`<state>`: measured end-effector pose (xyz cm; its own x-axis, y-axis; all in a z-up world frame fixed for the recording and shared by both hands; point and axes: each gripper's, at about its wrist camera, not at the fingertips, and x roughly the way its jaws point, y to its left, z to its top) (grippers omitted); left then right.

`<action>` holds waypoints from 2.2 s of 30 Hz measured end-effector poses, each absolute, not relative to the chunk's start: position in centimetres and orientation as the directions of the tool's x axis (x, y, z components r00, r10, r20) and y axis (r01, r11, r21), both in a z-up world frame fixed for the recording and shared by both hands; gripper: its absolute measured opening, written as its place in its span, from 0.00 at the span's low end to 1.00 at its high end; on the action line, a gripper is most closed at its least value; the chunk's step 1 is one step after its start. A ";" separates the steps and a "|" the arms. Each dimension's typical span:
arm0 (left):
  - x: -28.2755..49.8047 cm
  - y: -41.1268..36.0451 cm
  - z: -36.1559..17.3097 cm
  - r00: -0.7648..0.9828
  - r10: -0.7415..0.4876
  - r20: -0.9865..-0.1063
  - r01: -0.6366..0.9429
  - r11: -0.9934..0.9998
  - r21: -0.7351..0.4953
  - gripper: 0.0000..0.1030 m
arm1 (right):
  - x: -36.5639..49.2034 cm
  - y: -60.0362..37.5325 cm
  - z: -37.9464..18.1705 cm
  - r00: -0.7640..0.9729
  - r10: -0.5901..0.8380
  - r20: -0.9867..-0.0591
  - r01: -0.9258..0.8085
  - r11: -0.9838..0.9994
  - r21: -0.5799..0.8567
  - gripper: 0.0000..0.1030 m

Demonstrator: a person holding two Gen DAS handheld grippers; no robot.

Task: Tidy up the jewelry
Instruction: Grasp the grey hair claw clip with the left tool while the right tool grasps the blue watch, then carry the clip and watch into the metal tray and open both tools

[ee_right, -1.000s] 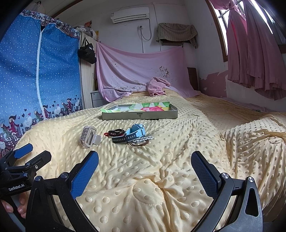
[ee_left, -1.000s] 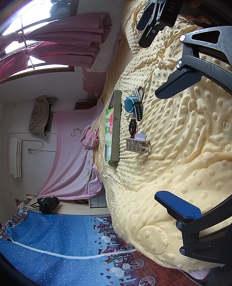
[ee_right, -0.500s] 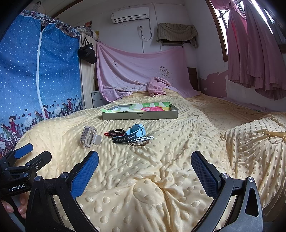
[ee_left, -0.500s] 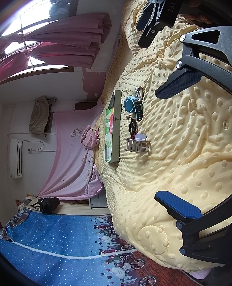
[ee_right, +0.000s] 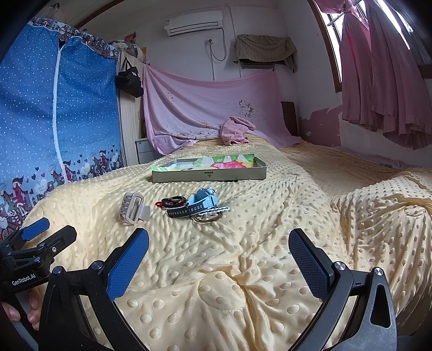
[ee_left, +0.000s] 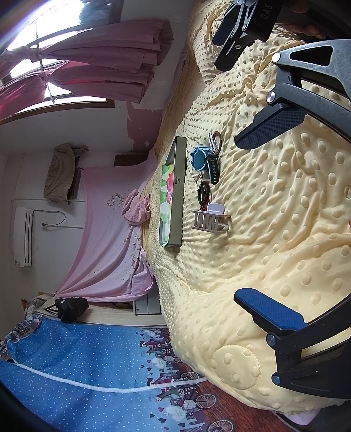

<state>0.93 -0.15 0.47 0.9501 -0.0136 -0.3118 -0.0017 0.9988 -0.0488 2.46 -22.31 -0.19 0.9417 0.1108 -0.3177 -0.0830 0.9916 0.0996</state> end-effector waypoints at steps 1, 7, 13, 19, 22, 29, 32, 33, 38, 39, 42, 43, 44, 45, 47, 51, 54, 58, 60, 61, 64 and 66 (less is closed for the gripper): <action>1.1 -0.3 0.7 0.951 -0.016 -0.309 0.004 0.999 -0.039 1.00 | 2.4 -22.4 0.1 0.942 0.111 -0.317 -0.082 0.991 0.104 0.99; 2.3 -0.1 1.8 0.954 -0.021 -0.298 0.008 0.999 -0.043 1.00 | 4.0 -22.8 0.5 0.942 0.099 -0.321 -0.071 0.993 0.097 0.99; 5.2 0.7 2.8 0.947 -0.049 -0.317 0.030 0.998 -0.063 1.00 | 6.2 -22.8 2.2 0.939 0.115 -0.323 -0.097 0.993 0.072 0.99; 9.4 1.2 3.2 0.929 -0.090 -0.359 0.068 0.995 -0.074 1.00 | 10.4 -23.1 3.5 0.927 0.177 -0.330 -0.150 0.983 0.105 0.99; 11.0 1.3 3.1 0.922 -0.104 -0.373 0.080 0.994 -0.078 1.00 | 13.0 -23.2 3.4 0.917 0.205 -0.343 -0.165 0.976 0.143 0.99; 13.7 0.7 1.9 0.906 -0.112 -0.409 0.104 0.994 -0.042 0.93 | 18.6 -20.9 2.1 0.879 0.257 -0.401 -0.217 0.966 0.142 0.88; 14.6 1.1 1.4 0.888 -0.136 -0.440 0.115 0.991 -0.074 0.75 | 20.7 -19.8 1.0 0.850 0.271 -0.451 -0.234 0.963 0.136 0.71; 14.9 1.3 1.3 0.883 -0.147 -0.445 0.120 0.989 -0.090 0.68 | 21.2 -19.6 0.7 0.840 0.273 -0.469 -0.236 0.962 0.137 0.64; 15.9 2.3 0.1 0.855 -0.193 -0.482 0.133 0.979 -0.156 0.53 | 23.8 -18.5 -1.3 0.794 0.267 -0.547 -0.239 0.963 0.123 0.50; 16.2 2.3 0.0 0.850 -0.194 -0.490 0.131 0.978 -0.160 0.52 | 24.4 -18.3 -1.6 0.783 0.273 -0.559 -0.243 0.961 0.128 0.50; 16.8 2.6 -0.5 0.837 -0.211 -0.504 0.130 0.973 -0.192 0.48 | 25.6 -17.9 -2.4 0.758 0.285 -0.587 -0.259 0.957 0.130 0.43; 17.0 2.7 -0.7 0.833 -0.218 -0.508 0.131 0.971 -0.202 0.45 | 25.7 -17.9 -2.6 0.750 0.287 -0.595 -0.262 0.956 0.131 0.43; 17.3 2.7 -0.8 0.829 -0.224 -0.512 0.134 0.969 -0.208 0.41 | 26.0 -17.6 -2.9 0.739 0.291 -0.607 -0.267 0.955 0.133 0.43; 17.5 2.6 -1.0 0.824 -0.231 -0.517 0.137 0.967 -0.214 0.39 | 26.1 -17.6 -3.1 0.732 0.295 -0.615 -0.271 0.953 0.135 0.41; 17.8 2.5 -1.1 0.817 -0.239 -0.525 0.140 0.965 -0.220 0.31 | 26.4 -17.4 -3.5 0.717 0.301 -0.629 -0.279 0.951 0.137 0.37; 17.8 2.6 -1.3 0.815 -0.252 -0.521 0.145 0.961 -0.238 0.31 | 26.8 -16.8 -4.1 0.695 0.307 -0.651 -0.290 0.947 0.137 0.33; 17.7 2.4 -1.3 0.812 -0.262 -0.522 0.153 0.958 -0.242 0.30 | 26.9 -16.9 -4.3 0.689 0.303 -0.658 -0.283 0.949 0.142 0.31; 17.9 2.4 -1.6 0.795 -0.263 -0.546 0.150 0.958 -0.243 0.30 | 26.7 -17.1 -4.4 0.694 0.300 -0.654 -0.273 0.951 0.146 0.24; 18.1 2.5 -1.7 0.788 -0.267 -0.554 0.148 0.957 -0.250 0.30 | 26.6 -17.2 -4.5 0.696 0.300 -0.653 -0.274 0.951 0.145 0.23; 18.1 2.6 -1.7 0.787 -0.268 -0.556 0.147 0.956 -0.252 0.30 | 26.5 -17.3 -4.4 0.697 0.301 -0.651 -0.274 0.951 0.146 0.23; 17.9 2.7 -1.6 0.790 -0.270 -0.551 0.146 0.955 -0.260 0.29 | 26.1 -17.9 -4.1 0.713 0.311 -0.629 -0.268 0.949 0.165 0.22; 17.5 2.6 -1.2 0.801 -0.275 -0.532 0.153 0.953 -0.263 0.29 | 25.8 -18.5 -3.8 0.730 0.320 -0.604 -0.263 0.947 0.184 0.22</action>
